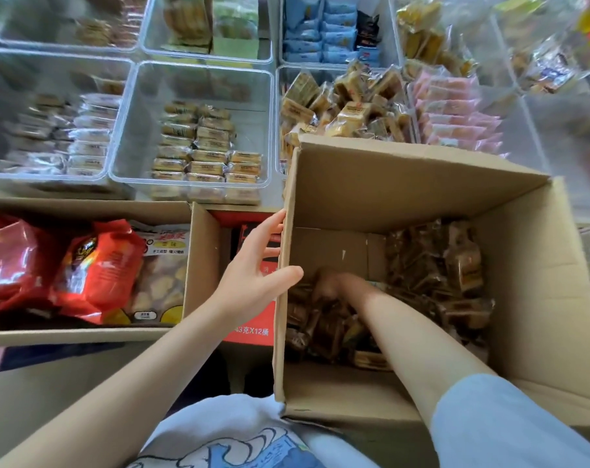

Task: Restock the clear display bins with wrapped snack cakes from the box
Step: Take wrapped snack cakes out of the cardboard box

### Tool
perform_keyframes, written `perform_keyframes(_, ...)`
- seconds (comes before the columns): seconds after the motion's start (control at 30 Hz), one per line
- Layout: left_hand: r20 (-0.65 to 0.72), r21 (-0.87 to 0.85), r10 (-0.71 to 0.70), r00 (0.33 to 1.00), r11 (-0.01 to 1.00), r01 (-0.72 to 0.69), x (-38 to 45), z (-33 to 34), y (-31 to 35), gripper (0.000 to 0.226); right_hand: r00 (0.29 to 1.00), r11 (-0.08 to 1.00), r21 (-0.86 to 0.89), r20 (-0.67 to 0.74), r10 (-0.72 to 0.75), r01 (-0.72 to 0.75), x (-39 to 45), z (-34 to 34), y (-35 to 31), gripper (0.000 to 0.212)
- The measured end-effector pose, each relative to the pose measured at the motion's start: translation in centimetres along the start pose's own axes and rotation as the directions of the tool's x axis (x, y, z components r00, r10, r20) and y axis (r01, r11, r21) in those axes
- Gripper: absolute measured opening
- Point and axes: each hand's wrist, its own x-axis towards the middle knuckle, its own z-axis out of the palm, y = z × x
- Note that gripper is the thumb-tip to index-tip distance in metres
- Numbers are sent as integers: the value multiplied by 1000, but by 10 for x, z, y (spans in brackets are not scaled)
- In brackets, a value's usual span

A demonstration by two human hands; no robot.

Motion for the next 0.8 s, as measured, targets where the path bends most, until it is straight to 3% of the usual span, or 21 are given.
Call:
perform_keyframes(0.23,29,26,14,999,1000,-14,5,-1,-7,81,997,990,136,-78,-26,36,-39,-43,12,64)
perform_keyframes(0.37,68,41,13,998,999,-16,7,-7,-9,84,959,918,334,-252,-130,212,-93,-89,21,21)
perform_keyframes(0.43,88,72,10,996,997,-17,10,-13,-9,82,936,812,489,-295,-191,319,-124,-103,21,14)
perform_keyframes(0.53,-3,87,46,999,995,-45,17,-28,-2,52,866,533,684,-359,-348,498,-172,-112,13,33)
perform_keyframes(0.63,-44,-76,79,996,994,-82,27,-51,19,41,772,343,719,-425,-472,605,-210,-112,-15,48)
perform_keyframes(0.7,17,-162,122,992,980,-118,32,-67,36,51,730,342,668,-466,-499,661,-223,-112,-44,51)
perform_keyframes(0.8,23,-238,159,987,960,-149,38,-91,49,53,700,467,522,-528,-482,714,-231,-117,-90,48)
